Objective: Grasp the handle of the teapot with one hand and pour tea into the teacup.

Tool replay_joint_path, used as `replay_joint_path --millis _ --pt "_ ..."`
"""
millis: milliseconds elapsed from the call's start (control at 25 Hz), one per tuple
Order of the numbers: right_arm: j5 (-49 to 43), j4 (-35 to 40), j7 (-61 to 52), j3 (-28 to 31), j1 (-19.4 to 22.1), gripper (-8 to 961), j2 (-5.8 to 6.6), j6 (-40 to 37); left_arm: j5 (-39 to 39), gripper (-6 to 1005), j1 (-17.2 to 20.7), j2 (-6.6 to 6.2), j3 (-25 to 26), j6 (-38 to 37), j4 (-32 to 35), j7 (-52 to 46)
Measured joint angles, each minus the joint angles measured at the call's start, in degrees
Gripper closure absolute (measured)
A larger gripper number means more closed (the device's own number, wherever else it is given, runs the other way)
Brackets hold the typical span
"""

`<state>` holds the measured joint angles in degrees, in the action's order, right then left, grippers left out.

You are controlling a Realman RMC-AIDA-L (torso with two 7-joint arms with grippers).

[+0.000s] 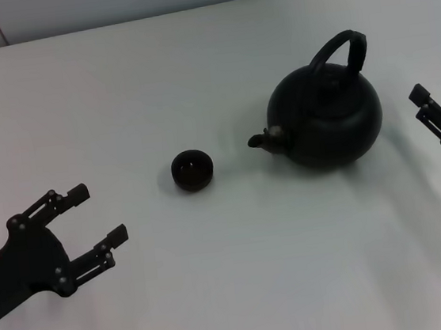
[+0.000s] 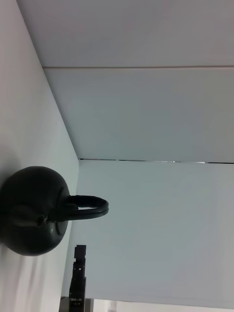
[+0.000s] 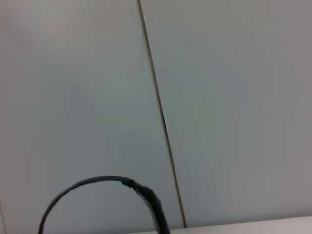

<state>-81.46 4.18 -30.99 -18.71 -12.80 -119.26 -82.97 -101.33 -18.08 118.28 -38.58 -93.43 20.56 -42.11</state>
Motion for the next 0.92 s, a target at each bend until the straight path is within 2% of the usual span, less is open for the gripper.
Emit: replay_joint_path --millis 200,280,320,400,440,480,520,560,600,640,680,720,920 --pt "-3.38 3.95 -4.15 -3.66 0.57 317 0.74 -6.91 -0.27 199 -0.75 -0.21 -0.10 -0.52 -0.32 -0.76" --pt "-16.05 16.95 -18.30 -9.15 -0.16 317 1.95 -10.83 -2.67 199 -2.69 -1.73 -1.17 -2.13 1.57 -6.26" --pt "-16.05 16.95 -18.30 -9.15 -0.16 317 1.95 -10.83 -2.67 199 -2.69 -1.73 -1.17 -2.13 1.57 -6.26" --pt "-23.72 22.95 -24.62 -10.33 -1.76 317 2.71 -12.60 -2.67 199 -2.69 -1.73 -1.17 -2.13 1.57 -6.26" --pt "-28.11 26.00 -27.27 -10.58 -3.00 317 3.13 -13.92 -3.79 199 -3.76 -2.54 -1.71 -2.32 2.06 -8.73" --pt "-28.11 26.00 -27.27 -10.58 -3.00 317 3.13 -13.92 -3.79 199 -3.76 -2.54 -1.71 -2.32 2.06 -8.73" --pt "-33.74 29.83 -30.33 -10.70 -4.72 317 3.49 -15.67 -7.88 199 -7.26 -5.32 -2.83 -3.16 2.61 -16.82" --pt "-33.74 29.83 -30.33 -10.70 -4.72 317 3.49 -15.67 -7.88 199 -7.26 -5.32 -2.83 -3.16 2.61 -16.82" --pt "-36.17 31.80 -31.72 -10.70 -5.64 317 3.57 -16.32 -9.94 199 -8.86 -6.53 -3.10 -3.81 3.03 -20.17" --pt "-39.41 34.34 -33.12 -10.71 -6.82 317 3.54 -16.85 -9.94 199 -8.86 -6.53 -3.10 -3.81 3.03 -20.17" --pt "-40.91 35.56 -33.71 -10.72 -7.39 317 3.47 -17.05 -13.05 199 -10.75 -7.70 -3.24 -4.63 4.29 -24.46" --pt "-43.80 37.77 -34.68 -10.73 -8.57 317 3.22 -17.36 -14.18 199 -11.37 -7.92 -3.25 -4.93 5.16 -25.81" --pt "-45.91 39.87 -35.58 -10.73 -9.76 317 3.06 -17.36 -18.33 199 -13.62 -8.27 -3.26 -6.41 9.69 -30.19"
